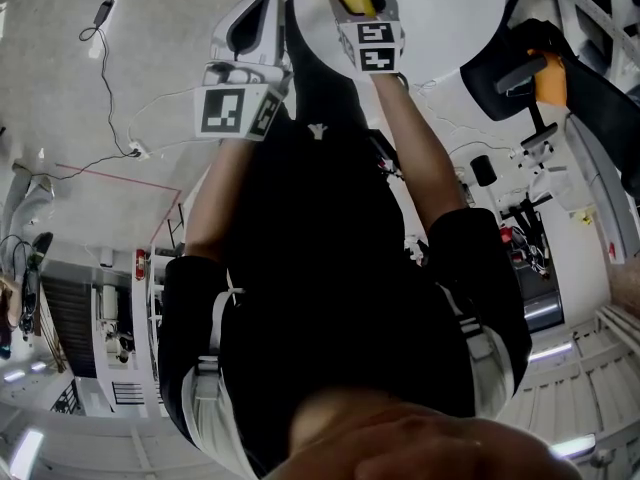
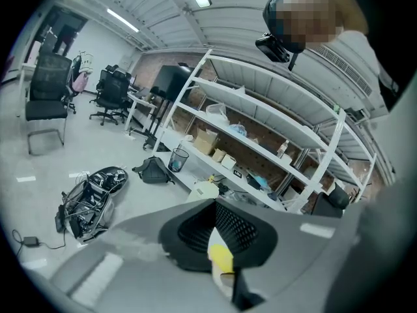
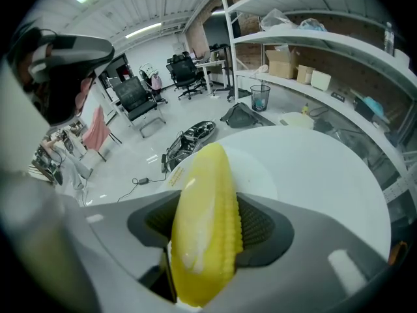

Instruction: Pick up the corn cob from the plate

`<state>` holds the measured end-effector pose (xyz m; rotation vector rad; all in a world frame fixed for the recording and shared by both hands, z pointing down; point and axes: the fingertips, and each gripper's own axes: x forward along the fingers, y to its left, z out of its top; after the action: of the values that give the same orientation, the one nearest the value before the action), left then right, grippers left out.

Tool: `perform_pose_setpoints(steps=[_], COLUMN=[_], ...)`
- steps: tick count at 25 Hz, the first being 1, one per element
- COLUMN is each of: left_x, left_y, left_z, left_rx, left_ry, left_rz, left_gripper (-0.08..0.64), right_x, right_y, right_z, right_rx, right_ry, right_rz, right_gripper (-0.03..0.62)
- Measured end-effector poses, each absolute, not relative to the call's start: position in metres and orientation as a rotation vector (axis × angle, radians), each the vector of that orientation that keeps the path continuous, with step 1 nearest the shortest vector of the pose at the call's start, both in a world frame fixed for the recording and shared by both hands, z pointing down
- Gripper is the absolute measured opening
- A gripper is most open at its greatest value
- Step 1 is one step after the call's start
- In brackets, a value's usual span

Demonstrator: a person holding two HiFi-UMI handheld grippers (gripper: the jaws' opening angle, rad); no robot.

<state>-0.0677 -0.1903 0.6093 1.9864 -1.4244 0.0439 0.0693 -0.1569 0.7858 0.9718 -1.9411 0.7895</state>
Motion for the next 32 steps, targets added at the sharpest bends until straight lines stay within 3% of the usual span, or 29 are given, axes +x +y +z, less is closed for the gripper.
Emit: perform_pose_setpoints(steps=[32], left_x=[-0.078], left_y=[-0.152], left_z=[0.509], left_rx=[2.111], left_ry=[-1.463], left_rz=[-0.055], left_gripper=[0.003], right_x=[0.074], right_y=[-0.143], right_z=[0.683], right_rx=[1.151], right_ry=[-2.04], right_rz=[0.684], right_gripper=[0.261])
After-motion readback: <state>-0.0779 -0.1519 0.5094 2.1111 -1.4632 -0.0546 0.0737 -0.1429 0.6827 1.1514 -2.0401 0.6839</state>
